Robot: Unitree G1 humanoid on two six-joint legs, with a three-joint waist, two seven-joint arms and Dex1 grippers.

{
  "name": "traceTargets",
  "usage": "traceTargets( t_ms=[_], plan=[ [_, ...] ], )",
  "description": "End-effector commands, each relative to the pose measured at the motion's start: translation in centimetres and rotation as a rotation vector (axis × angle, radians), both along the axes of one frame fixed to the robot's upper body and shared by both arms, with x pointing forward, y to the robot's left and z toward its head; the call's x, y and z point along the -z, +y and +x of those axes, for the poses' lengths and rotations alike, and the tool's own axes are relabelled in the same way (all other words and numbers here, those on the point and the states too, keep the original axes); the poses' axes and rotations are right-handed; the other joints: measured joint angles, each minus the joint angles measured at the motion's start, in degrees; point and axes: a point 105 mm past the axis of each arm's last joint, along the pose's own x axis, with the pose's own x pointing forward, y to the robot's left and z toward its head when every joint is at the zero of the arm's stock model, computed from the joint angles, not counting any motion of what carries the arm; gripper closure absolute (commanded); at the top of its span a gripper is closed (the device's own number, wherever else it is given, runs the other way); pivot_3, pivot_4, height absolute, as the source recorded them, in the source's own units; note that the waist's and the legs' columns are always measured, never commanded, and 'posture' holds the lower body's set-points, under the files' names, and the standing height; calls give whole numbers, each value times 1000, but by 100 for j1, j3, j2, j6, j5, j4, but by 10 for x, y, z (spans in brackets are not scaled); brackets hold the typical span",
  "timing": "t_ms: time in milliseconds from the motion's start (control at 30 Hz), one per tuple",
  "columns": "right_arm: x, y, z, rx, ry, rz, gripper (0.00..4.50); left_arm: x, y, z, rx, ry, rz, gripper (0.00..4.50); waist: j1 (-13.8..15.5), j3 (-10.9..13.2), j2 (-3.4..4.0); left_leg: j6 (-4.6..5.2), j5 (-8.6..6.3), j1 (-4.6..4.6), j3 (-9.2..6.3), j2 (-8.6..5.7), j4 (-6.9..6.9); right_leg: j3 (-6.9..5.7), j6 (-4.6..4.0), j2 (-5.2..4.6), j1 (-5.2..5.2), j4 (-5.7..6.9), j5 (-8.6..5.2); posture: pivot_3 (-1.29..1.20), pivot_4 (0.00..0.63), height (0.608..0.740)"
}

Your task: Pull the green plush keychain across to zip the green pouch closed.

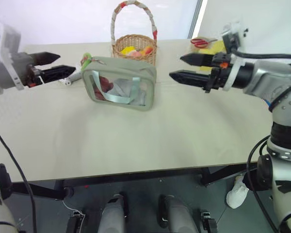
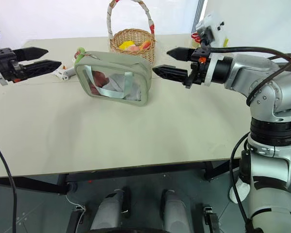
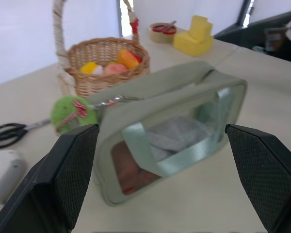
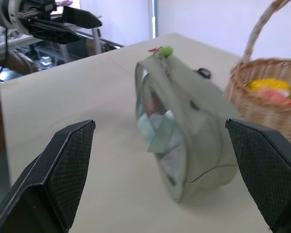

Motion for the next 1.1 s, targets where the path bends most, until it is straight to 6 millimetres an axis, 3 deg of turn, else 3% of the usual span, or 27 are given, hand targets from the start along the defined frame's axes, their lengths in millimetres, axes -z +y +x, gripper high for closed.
traceTargets(
  t_ms=[33,333,567,633,767,933,1100],
  plan=[
    [-10,5,-11,-48,-57,-11,23,-13,-1,-5,9,-56,41,53,-2,0,0,0,0,0,0,0,1,0,0,1,0,1,0,0,150,740],
    [-6,9,-4,-14,-103,-79,23,-16,5,-3,-31,-78,31,53,-13,0,0,1,1,1,0,1,17,2,2,2,1,16,0,0,150,740],
    [-9,28,23,77,-178,-142,23,-13,8,-5,-38,-77,45,53,-27,0,0,-1,-1,2,-2,3,43,3,-2,2,2,32,2,0,150,740],
    [-10,38,29,73,-194,-154,23,-6,8,-4,-46,-61,67,53,-28,1,1,-2,-1,1,-1,4,44,3,-6,1,0,31,5,0,150,740],
    [0,85,49,29,-267,-190,23,13,-2,-1,-54,-58,-5,53,-37,0,2,-1,-1,4,0,5,40,4,-6,3,0,36,5,0,150,740],
    [17,126,75,-32,-364,-297,23,18,-12,-5,-73,-69,-45,53,-45,4,-5,10,8,-14,0,9,73,4,7,8,-16,81,-2,0,150,740],
    [32,135,96,-9,-354,-366,23,26,-16,-10,-91,-65,-48,53,-9,4,-6,0,3,-7,-1,9,75,4,7,7,-6,83,-2,0,150,740]
  ],
)
